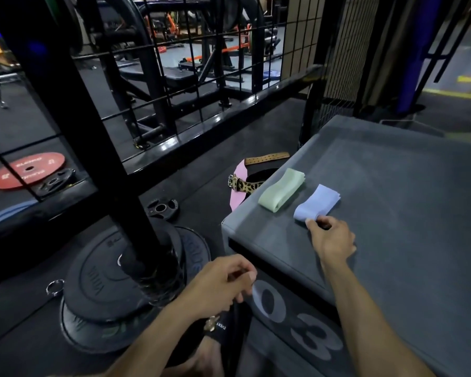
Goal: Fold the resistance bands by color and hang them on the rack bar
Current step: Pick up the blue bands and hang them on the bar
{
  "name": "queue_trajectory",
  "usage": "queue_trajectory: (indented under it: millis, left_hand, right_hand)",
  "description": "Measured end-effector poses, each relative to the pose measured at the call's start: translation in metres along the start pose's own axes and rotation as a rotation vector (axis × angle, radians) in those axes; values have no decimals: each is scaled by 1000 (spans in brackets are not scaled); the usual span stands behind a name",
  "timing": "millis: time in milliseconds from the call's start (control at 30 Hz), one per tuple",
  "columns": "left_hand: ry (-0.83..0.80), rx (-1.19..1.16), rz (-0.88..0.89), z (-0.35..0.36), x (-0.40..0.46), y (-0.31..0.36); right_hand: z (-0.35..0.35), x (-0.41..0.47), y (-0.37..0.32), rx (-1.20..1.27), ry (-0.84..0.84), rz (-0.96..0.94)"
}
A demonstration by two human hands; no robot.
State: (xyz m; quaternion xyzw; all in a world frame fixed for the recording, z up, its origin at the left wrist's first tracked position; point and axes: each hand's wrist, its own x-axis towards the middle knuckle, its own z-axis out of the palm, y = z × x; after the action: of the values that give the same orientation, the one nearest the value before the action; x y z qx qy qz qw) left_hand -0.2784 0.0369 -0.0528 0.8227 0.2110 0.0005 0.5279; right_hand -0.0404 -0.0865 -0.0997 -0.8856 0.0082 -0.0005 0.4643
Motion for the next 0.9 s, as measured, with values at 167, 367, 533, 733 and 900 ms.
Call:
queue_trajectory:
  millis: [167, 367, 533, 733, 900]
  left_hand:
    - [83, -25, 58, -16, -15, 8]
    - [271, -118, 214, -49, -69, 37]
    - [482, -151, 421, -81, -139, 71]
    - [255, -221, 260, -106, -222, 80]
    - [250, -141, 213, -134, -298, 41]
  right_hand:
    - [-29, -5, -22, 198, -30, -312]
    - [-115, -59, -100, 265, -560, -368]
    - [-168, -145, -180, -192, -1067, -556]
    - [-162, -266, -249, -551, -1400, -869]
    - [-143, -337, -279, -538, -1556, -993]
